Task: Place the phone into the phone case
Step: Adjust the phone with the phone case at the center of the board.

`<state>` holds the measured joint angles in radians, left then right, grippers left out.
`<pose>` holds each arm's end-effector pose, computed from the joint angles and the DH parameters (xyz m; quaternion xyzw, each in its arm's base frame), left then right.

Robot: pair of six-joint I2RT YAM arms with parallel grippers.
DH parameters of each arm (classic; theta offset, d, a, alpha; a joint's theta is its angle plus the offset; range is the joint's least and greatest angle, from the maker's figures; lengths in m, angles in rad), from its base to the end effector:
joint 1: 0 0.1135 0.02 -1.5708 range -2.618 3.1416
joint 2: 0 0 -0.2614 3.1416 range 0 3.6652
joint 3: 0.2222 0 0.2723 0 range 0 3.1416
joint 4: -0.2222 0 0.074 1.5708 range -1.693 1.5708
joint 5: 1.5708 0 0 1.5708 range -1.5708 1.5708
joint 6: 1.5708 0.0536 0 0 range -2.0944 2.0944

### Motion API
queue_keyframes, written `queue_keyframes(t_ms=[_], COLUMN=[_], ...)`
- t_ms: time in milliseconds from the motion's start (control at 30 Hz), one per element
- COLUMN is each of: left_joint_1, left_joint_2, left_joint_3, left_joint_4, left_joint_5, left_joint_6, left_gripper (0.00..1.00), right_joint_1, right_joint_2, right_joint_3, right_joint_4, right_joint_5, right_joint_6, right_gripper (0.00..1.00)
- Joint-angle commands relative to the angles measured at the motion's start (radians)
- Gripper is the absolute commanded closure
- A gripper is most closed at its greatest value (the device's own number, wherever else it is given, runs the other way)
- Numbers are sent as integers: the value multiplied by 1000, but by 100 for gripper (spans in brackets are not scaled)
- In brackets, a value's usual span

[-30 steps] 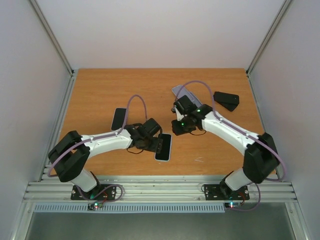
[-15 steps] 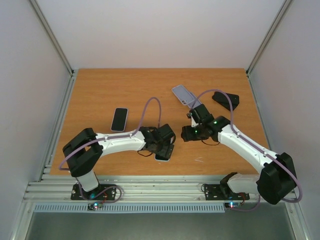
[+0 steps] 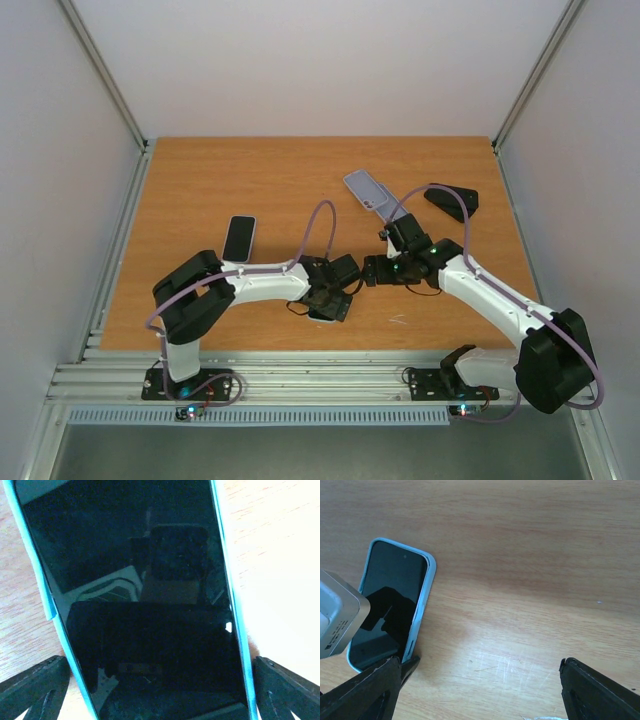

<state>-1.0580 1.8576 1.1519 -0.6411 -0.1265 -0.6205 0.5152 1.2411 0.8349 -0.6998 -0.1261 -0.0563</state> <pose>0.1841 -0.3132 0.1136 0.2083 0.9696 -0.0410 0.1213 0.2230 0.1340 0.1973 -0.2877 0.9277 0.1120 0.2099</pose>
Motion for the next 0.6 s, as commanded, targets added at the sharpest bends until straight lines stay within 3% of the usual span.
queue_keyframes(t_ms=[0, 233, 567], left_joint_1=[-10, -25, -17], left_joint_2=[31, 34, -104], left_joint_3=[17, -3, -132], left_joint_4=[-38, -46, 49], left_joint_5=[-23, -23, -45], left_joint_6=[-9, -24, -42], left_gripper=[1, 2, 17], right_joint_1=[-6, -7, -6], right_joint_2=[2, 26, 80], right_joint_3=[-11, -21, -79], right_joint_4=[41, 82, 232], right_joint_5=[-33, -89, -234], right_joint_6=[15, 35, 155], right_gripper=[13, 13, 19])
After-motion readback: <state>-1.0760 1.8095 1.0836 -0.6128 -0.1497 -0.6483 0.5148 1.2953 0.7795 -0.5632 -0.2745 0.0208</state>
